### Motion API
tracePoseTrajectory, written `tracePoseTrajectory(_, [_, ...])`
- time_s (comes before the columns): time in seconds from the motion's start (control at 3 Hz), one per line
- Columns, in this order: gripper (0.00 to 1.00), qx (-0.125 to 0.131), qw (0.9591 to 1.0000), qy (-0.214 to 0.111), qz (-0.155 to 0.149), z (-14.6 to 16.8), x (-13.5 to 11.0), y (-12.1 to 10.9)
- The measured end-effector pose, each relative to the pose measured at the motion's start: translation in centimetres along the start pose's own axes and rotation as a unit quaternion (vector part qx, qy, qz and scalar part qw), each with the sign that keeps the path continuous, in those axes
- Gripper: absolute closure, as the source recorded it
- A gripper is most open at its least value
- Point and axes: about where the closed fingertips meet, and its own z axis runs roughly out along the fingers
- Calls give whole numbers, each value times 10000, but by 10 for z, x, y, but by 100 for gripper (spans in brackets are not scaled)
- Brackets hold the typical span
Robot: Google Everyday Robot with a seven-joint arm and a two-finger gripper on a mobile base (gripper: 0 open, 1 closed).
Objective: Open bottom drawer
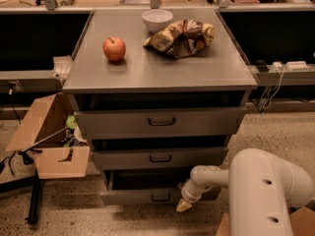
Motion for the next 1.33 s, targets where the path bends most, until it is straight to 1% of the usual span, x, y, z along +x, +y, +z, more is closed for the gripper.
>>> tracePoseTrajectory(0.33, [65, -187, 9998, -75, -16, 4, 1, 26])
tracePoseTrajectory(0.67, [88, -187, 9998, -75, -16, 1, 0, 26])
tracePoseTrajectory(1.0, [87, -187, 9998, -75, -16, 1, 0, 26])
tracePoseTrajectory(1.33, [64, -187, 9998, -75, -16, 2, 0, 26])
